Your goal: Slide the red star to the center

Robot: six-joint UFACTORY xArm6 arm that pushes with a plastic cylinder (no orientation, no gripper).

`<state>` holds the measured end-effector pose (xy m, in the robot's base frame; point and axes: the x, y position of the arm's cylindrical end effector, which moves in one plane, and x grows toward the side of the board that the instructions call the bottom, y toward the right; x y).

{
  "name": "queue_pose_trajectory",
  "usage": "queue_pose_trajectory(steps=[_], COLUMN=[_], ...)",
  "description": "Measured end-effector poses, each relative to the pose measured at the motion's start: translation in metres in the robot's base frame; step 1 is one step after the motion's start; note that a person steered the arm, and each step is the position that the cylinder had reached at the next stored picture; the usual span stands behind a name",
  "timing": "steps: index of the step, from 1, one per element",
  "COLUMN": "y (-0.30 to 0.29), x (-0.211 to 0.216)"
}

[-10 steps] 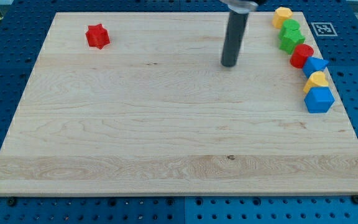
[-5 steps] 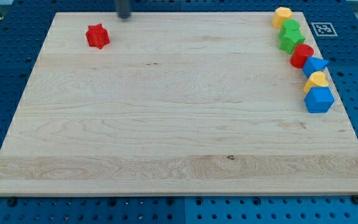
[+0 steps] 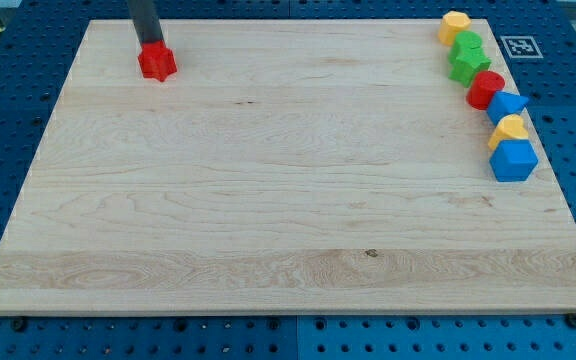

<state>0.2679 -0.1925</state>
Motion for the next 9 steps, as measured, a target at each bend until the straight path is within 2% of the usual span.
queue_pose_trajectory(steps=[3, 4, 5, 6, 7, 9], y=[0.009, 0.028, -0.024, -0.055, -0.047, 0.012], x=[0.138, 0.163, 0.163, 0.141, 0.108, 0.100])
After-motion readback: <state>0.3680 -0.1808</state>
